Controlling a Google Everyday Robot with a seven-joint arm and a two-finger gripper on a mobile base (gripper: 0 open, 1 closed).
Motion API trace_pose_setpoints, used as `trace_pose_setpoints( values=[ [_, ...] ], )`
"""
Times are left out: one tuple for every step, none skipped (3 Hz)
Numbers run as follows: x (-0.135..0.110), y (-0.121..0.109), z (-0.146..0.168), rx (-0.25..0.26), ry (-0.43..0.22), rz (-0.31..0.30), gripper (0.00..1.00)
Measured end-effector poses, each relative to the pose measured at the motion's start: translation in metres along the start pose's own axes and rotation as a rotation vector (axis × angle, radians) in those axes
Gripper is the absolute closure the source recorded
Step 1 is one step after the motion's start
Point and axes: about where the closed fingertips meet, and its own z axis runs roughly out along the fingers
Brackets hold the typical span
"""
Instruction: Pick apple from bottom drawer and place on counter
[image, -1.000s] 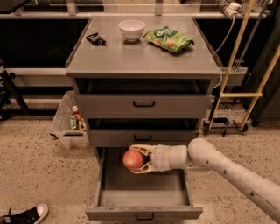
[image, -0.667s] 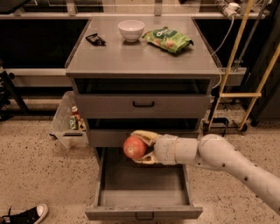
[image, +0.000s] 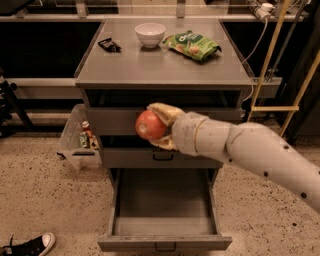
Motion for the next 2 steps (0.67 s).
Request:
trace_pose_setpoints(
  values=[
    [0.0, -0.075, 0.002, 0.035, 0.111, -0.015, 1.0],
    [0.003, -0.155, -0.001, 0.056, 0.16, -0.014, 1.0]
  ],
)
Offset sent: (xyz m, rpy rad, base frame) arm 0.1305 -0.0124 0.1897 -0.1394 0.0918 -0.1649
